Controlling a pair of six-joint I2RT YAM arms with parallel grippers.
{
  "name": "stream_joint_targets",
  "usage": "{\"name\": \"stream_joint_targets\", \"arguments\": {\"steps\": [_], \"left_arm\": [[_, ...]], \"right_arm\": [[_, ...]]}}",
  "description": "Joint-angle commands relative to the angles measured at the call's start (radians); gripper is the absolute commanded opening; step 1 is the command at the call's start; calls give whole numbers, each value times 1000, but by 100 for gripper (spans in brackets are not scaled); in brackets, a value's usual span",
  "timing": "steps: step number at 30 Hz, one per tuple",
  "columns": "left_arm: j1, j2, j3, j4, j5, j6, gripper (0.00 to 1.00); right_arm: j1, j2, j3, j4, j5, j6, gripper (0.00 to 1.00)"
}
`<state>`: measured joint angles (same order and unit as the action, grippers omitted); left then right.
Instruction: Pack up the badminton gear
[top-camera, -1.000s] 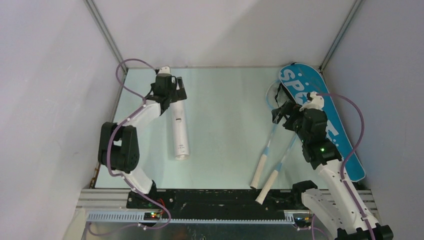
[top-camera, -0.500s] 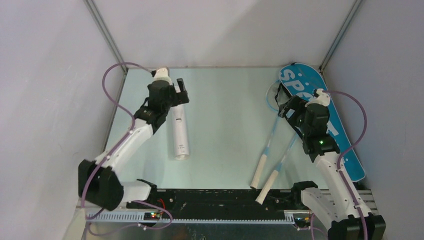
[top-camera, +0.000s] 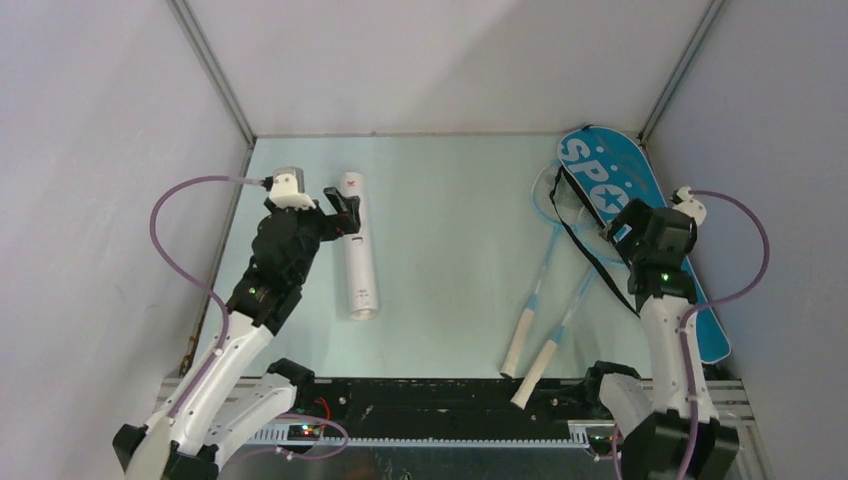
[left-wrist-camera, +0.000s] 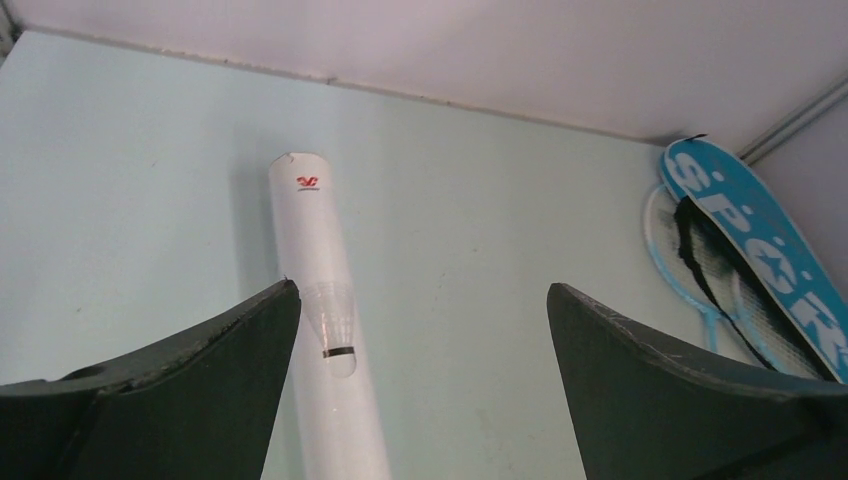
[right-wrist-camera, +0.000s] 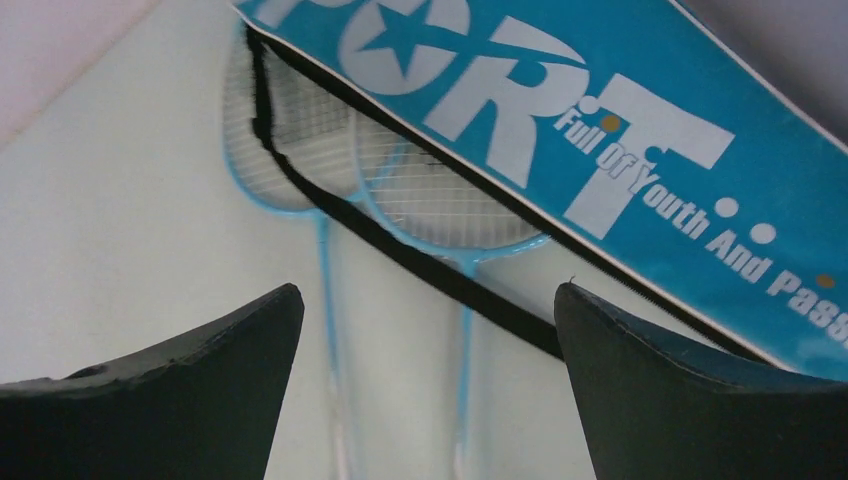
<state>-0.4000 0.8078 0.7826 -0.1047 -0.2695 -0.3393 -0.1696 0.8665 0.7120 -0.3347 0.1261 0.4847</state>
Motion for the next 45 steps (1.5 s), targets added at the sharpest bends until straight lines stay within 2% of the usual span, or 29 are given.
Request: {"name": "stream_joint_targets", "arguments": {"steps": [1,3,6,11,14,24,33,45], "left_arm": [[-4,-16,-24,72,71,16,100],[-4,-5,-27,77,84,25,100],[-4,16,-34,93,100,34,100],[-4,48,-68,145,145,36,100],[-4,66,-77,161,154,43,100],[-5,154,-63,197,168,77,100],[-4,187,-65,217,170,85,100],[-3,234,-55,220,167,86,100]], "right_arm": [[-64,158,73,58,-150,-315,99],[-65,284,130,53,-193,-446,99],[-65,527,281,-25,-177,-587,98],[-69,816,466,-168,59,-705,93],[-70,927,518,-227,108,-744,89],[-69,1043,526,-71,131,-751,76],[-7,1074,526,133,177,-829,73],[35,1107,526,297,179,-915,74]]}}
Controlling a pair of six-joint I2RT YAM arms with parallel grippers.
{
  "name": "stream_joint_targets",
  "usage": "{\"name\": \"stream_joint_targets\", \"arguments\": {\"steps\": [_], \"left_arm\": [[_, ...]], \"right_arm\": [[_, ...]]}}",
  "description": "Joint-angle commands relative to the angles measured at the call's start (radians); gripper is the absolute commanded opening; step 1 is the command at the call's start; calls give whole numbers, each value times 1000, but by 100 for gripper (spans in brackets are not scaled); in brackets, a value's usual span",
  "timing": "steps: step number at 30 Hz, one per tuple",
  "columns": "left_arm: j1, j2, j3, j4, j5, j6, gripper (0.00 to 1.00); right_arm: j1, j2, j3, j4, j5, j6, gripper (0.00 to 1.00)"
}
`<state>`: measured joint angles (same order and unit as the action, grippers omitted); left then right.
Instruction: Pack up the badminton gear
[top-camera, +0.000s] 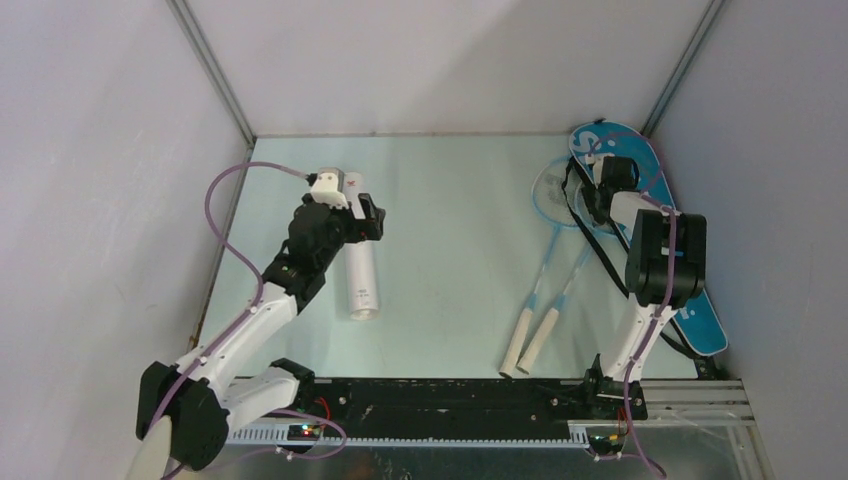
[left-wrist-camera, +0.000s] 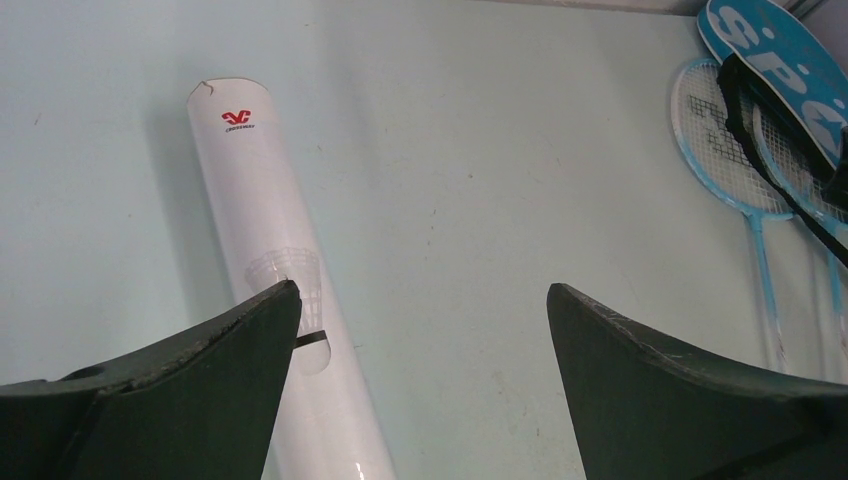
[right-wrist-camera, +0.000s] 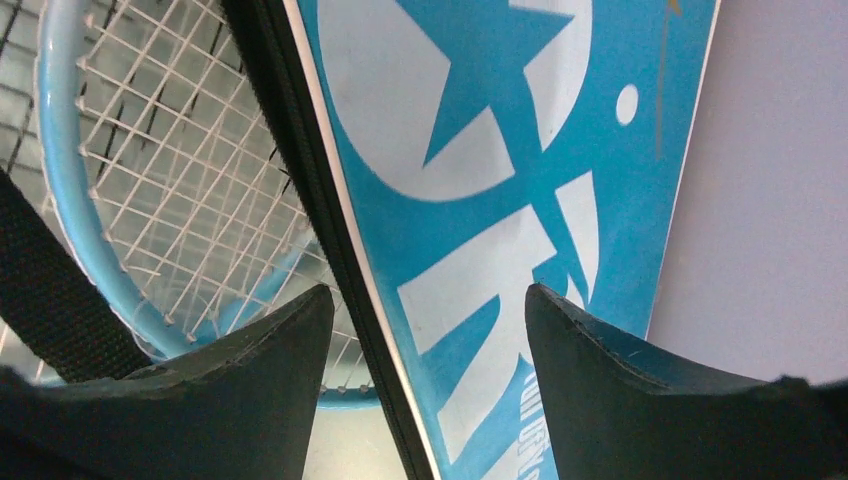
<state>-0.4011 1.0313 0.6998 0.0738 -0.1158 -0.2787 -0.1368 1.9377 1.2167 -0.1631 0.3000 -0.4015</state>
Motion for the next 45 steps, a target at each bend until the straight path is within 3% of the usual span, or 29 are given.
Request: {"name": "stream_joint_targets", "arguments": {"steps": [1,8,11,14,19,24,31,39,43,45], "left_arm": [[-3,13,34,37,11,26,100],[-4,52,61,18,9,25,100],[-3,71,76,14,9,21,100],[-2,84,89,7,7,19,100],[-2,102,108,-4,7,22,100],[-3,107,123,-12,6,29,100],[-3,80,108,-12,2,27,100],[-3,19,67,3,15,13,100],[-4,-26,43,14,41,4,100],[-3,-52,32,18,53,-1,100]], "right_arm": [[4,51,26,146,14,-37,73],[23,79,42,262,32,-140,73],[18,79,59,283,19,-118,67],[14,96,70,282,15,-118,55],[10,119,76,272,60,-105,24],[10,89,75,261,57,-90,1],[55,-141,77,212,83,-18,0],[150,-442,157,11,161,112,0],[218,-569,213,-80,98,189,0],[234,-620,259,-144,-4,261,0]]}}
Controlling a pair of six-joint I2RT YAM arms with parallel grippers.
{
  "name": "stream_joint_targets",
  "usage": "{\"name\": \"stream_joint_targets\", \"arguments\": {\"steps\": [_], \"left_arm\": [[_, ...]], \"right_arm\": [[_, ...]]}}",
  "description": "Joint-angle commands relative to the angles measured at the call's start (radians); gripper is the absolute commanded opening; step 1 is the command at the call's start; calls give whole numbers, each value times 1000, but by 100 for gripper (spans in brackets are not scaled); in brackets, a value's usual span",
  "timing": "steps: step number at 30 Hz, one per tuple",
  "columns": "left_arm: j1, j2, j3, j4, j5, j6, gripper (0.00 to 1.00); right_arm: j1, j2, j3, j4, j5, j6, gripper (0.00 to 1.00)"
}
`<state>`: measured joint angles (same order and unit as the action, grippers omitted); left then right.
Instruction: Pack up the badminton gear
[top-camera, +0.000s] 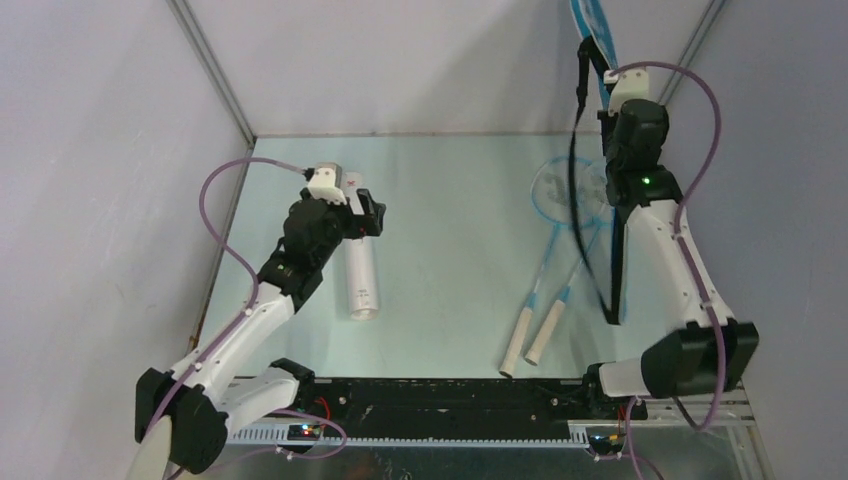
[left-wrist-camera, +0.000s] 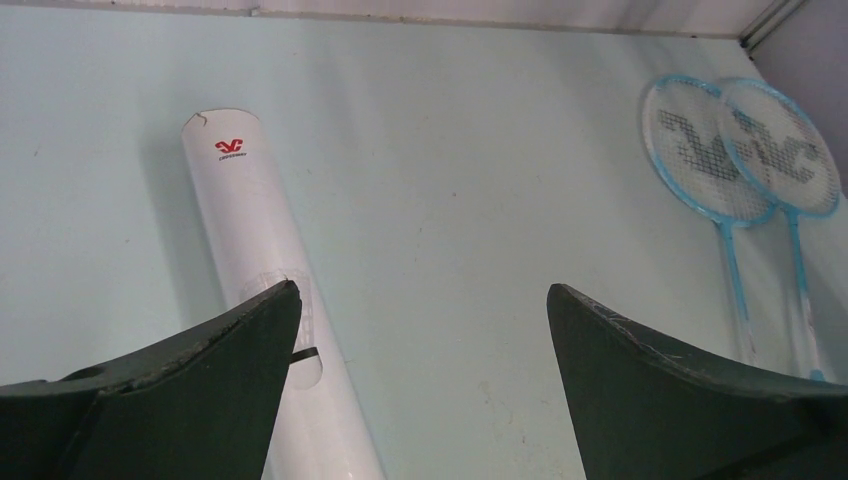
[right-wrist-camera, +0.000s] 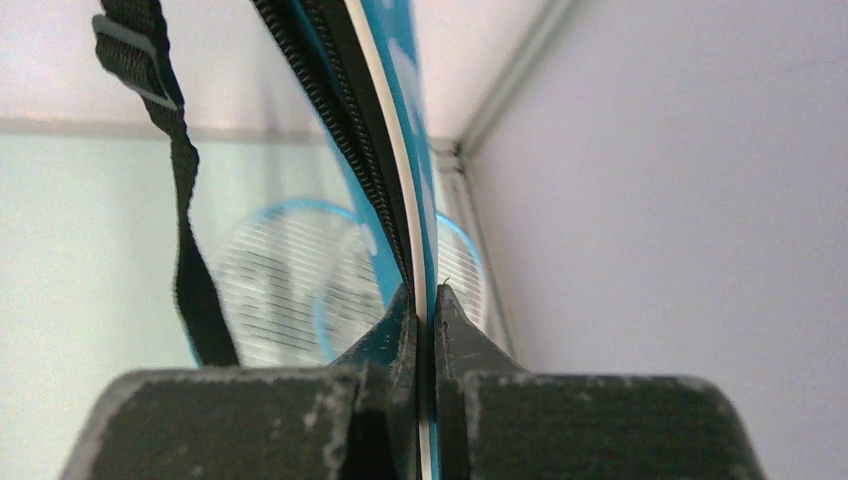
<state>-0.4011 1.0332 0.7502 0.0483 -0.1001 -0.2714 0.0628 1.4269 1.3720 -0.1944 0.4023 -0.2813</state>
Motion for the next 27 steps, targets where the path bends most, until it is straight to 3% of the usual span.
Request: {"name": "stream_joint_targets", "arguments": {"steps": [1,5,10,17,22,27], "left_arm": [[-4,-72,-26,45,40,-12,100],[-3,-127,-43,54,74,-21,100],[-3,-180,-38,56,154,-31,99],[-27,-176,-15,53,280,-72,98],[-120,-145,14,17,265,-66,98],[-214,-86,25,-19,225,-47,98]], "right_arm": [[36,-142,116,-129,-204,193,0],[57,-209,158,-162,-537,386,0],[155,-212,207,-158,-704,586,0],[317,-153,139,-73,-582,843,0],[421,-74,89,-19,-393,971,0],[487,2,88,-40,-241,995,0]]}}
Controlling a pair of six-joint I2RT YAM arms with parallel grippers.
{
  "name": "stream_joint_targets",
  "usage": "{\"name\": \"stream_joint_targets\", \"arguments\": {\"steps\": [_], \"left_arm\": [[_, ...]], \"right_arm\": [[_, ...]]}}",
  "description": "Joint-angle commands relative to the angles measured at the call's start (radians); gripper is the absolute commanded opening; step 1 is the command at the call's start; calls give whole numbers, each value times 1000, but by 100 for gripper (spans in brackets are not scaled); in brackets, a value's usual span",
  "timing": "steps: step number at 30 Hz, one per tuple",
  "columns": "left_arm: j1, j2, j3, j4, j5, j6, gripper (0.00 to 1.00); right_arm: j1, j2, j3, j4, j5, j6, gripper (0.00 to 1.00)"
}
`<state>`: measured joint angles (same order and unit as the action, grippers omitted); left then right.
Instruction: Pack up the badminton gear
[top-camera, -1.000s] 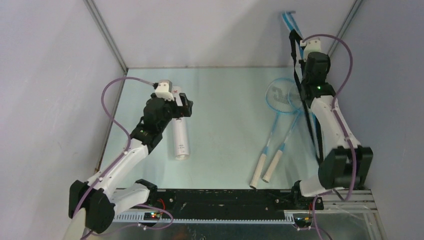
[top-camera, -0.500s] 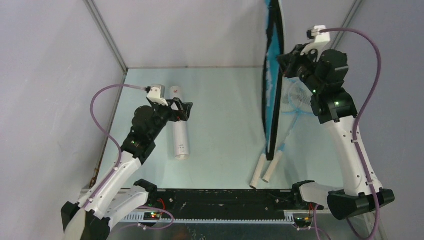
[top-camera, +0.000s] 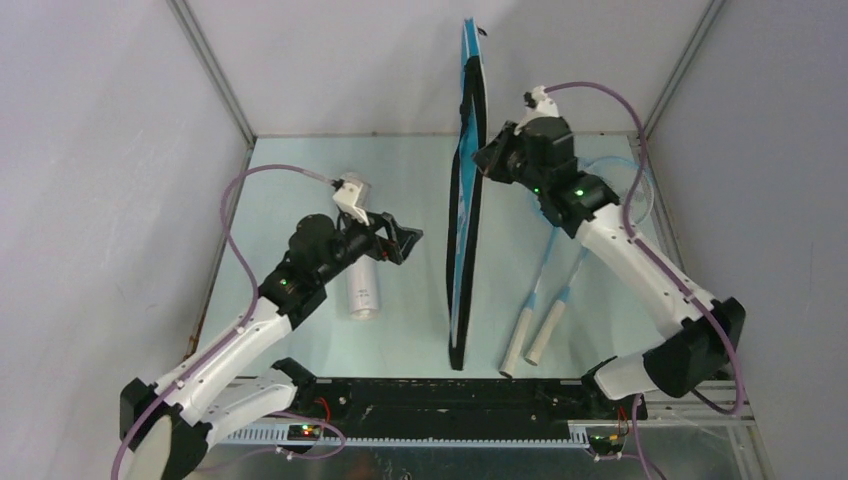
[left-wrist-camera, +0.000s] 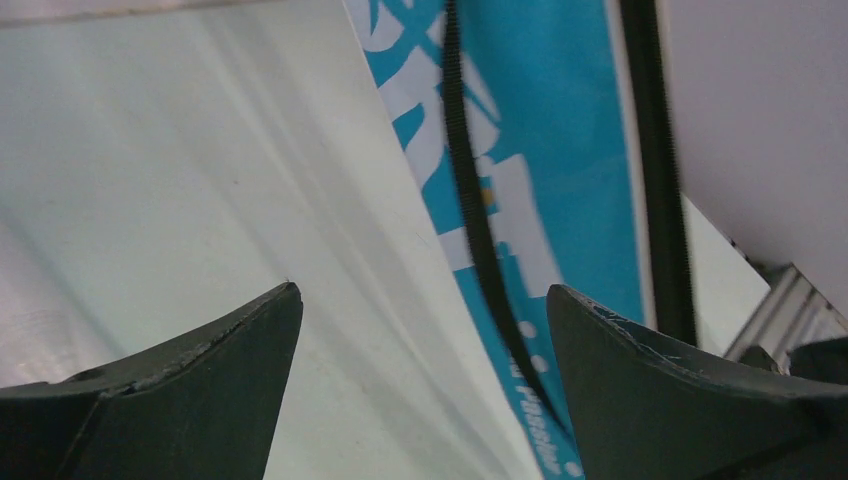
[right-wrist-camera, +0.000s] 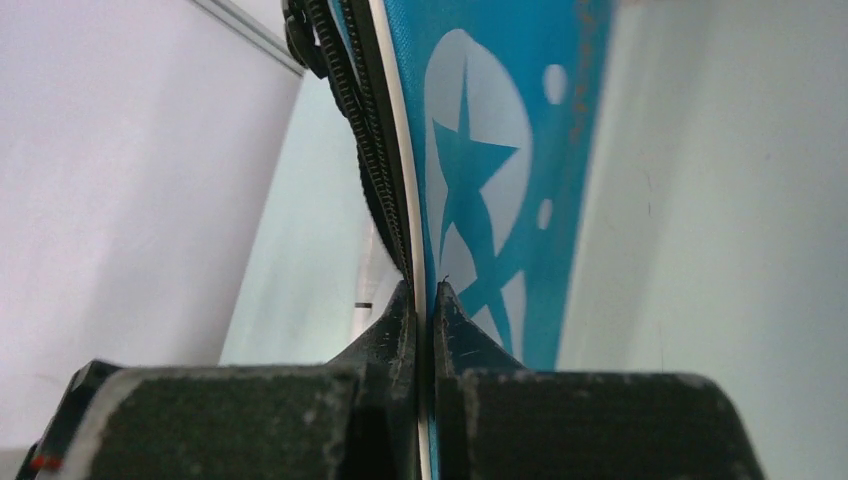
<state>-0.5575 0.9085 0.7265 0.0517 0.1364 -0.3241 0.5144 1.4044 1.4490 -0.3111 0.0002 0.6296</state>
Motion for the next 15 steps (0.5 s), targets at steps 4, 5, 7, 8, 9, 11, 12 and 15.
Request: {"name": "stream_joint_targets", "arguments": {"steps": [4,5,7,8,9,11,12,15], "left_arm": [[-114,115,45,-5,5,-12,98],[-135,131,46,-4,3,-13,98],[-163,173,53,-8,1,-13,98],[-176,196,54,-8,-1,-12,98],[-181,205,54,-14,-5,-11,98],[-190,225,55,-35,-37,-8,98],[-192,233,55,-40,-48,-4,98],[-196,229,54,-72,-51,7,98]], "right_arm": [[42,87,-11,70,140,133,0],[43,106,-25,82,131,136,0],[44,135,-31,82,106,145,0],[43,153,-31,82,88,146,0],[43,159,-32,81,79,146,0],[43,174,-32,81,57,143,0],[44,179,-34,81,55,143,0],[49,190,-41,78,68,148,0]]}}
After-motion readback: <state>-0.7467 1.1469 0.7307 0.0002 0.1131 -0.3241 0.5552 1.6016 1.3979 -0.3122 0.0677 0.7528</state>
